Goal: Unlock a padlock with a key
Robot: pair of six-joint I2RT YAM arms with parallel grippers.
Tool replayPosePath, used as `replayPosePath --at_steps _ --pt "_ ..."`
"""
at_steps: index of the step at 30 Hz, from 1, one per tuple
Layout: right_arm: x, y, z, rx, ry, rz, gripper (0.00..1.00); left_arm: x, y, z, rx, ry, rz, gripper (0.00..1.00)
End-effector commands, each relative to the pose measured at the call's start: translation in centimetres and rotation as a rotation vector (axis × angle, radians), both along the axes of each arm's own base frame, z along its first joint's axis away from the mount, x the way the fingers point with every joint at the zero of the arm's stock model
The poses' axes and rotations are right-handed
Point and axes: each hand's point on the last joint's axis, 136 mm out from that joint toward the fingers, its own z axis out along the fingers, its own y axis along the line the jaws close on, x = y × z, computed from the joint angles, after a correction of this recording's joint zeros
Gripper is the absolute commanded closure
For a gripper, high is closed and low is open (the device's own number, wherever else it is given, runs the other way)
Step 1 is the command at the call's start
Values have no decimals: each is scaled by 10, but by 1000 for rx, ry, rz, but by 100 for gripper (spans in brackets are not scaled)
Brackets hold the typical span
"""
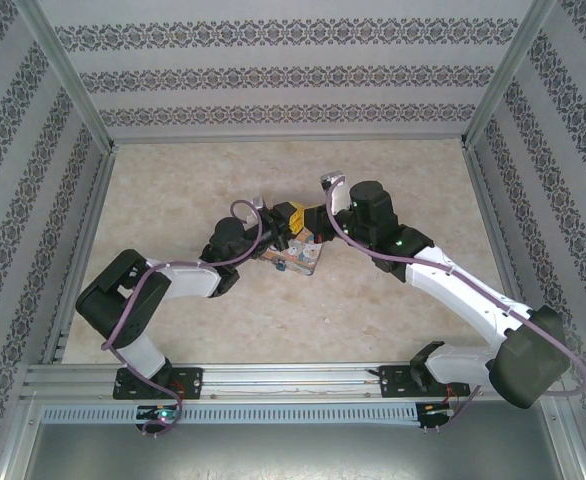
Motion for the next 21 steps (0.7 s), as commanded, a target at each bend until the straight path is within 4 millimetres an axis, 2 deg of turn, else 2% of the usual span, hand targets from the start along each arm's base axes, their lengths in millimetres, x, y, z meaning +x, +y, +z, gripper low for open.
replayPosePath --at_steps 1,14,18,21 --pt "-3 -1 9 18 -27 -10 100 -7 -1 9 5 -28 -4 88" --pt "-3 -11 17 44 -38 -33 100 -8 1 10 59 -56 -3 100" --pt "-5 -19 28 96 -23 -14 85 -8 7 18 140 -126 -9 100" --pt "-3 -34 42 163 -11 -15 69 -10 21 30 249 -203 4 100"
